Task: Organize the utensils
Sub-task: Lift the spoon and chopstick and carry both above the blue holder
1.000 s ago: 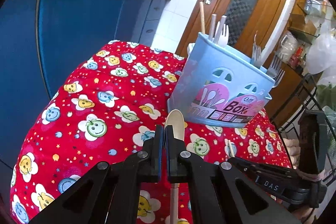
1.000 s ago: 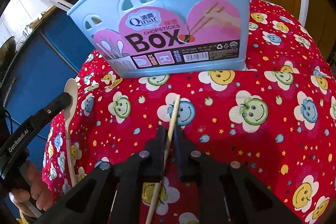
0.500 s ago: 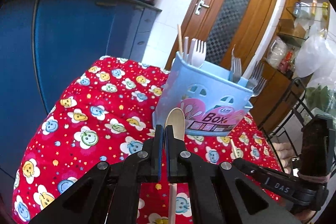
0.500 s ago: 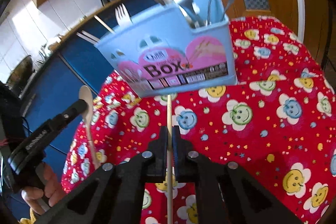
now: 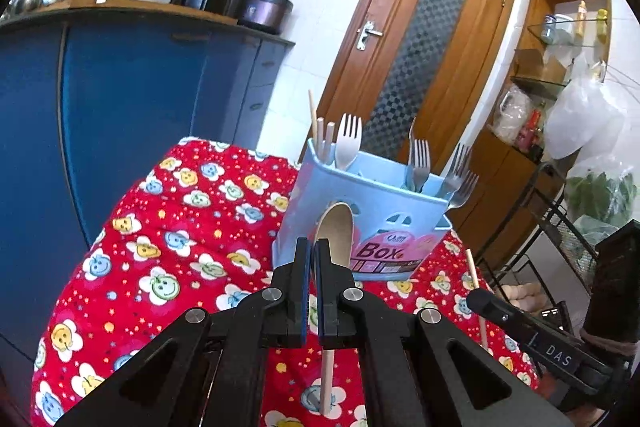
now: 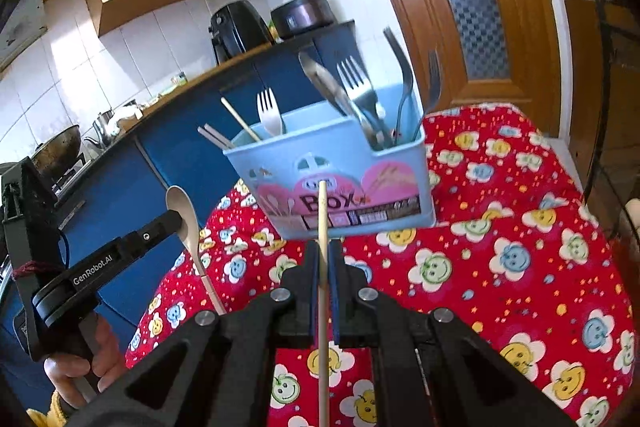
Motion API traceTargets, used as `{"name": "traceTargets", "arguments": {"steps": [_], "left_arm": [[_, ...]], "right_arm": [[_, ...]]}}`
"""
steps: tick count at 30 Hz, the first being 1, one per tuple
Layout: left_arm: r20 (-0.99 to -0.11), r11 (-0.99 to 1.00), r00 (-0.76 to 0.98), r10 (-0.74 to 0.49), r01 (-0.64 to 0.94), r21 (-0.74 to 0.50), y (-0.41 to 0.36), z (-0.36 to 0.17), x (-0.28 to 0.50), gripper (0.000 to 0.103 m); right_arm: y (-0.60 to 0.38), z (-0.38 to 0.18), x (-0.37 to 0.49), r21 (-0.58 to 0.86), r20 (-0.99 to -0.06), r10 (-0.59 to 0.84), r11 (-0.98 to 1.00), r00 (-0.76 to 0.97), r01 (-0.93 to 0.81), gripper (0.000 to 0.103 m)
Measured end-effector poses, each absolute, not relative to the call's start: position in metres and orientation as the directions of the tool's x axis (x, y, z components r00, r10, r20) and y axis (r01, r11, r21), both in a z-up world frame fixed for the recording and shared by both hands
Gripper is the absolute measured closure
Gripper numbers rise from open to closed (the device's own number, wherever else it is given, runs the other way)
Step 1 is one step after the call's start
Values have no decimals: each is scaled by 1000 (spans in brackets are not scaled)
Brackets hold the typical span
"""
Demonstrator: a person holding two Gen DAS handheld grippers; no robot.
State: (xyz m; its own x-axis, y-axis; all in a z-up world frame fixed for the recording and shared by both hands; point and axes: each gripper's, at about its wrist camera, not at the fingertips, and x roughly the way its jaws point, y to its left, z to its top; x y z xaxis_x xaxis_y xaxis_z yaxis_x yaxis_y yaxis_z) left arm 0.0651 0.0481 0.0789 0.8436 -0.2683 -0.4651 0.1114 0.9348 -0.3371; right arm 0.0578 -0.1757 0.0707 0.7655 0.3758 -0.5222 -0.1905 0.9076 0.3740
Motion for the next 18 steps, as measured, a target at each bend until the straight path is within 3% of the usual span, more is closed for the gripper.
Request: {"name": "traceTargets", "arguments": {"steps": [18], "left_arm": [[-373,937,882,-287,179,-299,35,129,73,101]], "right_arm": [[-192,96,54,363,-448,334,916,829,-173,97]]}}
